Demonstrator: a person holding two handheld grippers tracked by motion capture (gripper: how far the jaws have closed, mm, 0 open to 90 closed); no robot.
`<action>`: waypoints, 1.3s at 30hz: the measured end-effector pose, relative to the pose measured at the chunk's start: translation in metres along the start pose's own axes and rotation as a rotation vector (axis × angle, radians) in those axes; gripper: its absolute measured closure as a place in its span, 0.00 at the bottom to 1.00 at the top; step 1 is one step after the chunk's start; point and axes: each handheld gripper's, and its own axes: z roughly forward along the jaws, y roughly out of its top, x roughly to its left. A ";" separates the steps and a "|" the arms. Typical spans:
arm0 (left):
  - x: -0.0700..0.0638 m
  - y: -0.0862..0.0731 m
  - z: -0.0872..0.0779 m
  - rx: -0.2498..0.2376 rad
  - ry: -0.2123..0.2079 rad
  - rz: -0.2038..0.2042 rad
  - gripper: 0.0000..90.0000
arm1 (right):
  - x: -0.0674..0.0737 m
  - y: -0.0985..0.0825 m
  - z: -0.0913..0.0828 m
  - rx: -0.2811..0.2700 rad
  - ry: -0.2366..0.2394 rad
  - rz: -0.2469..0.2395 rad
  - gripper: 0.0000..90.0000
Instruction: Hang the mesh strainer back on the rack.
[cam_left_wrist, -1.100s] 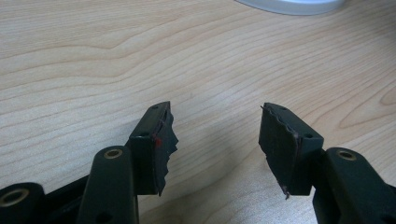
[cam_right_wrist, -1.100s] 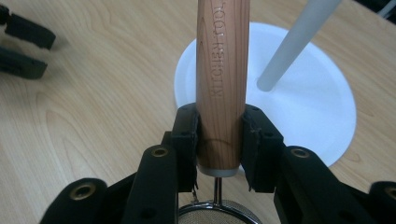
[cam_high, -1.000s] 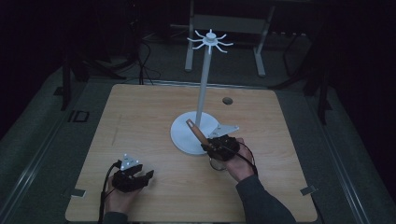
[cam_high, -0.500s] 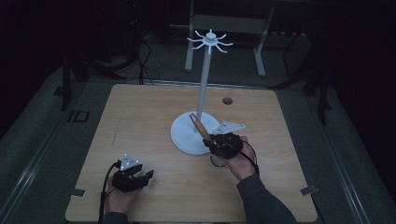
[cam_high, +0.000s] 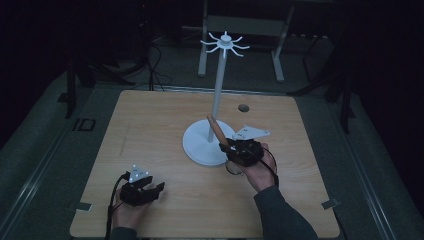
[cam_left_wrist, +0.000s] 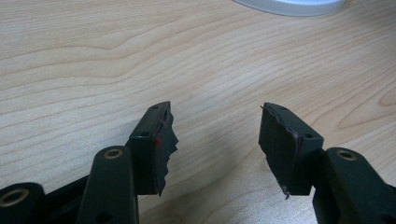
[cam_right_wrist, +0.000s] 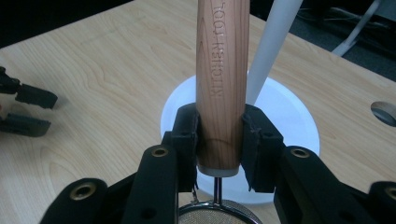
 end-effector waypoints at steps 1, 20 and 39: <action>0.000 0.000 0.000 0.000 0.000 0.000 0.50 | 0.000 0.001 -0.001 -0.003 0.000 0.001 0.77; 0.001 0.000 0.000 -0.002 -0.001 -0.006 0.50 | 0.000 0.017 -0.010 -0.084 0.002 0.043 0.77; 0.001 0.000 0.000 -0.010 0.002 -0.011 0.50 | -0.004 0.029 -0.018 -0.152 -0.012 0.082 0.77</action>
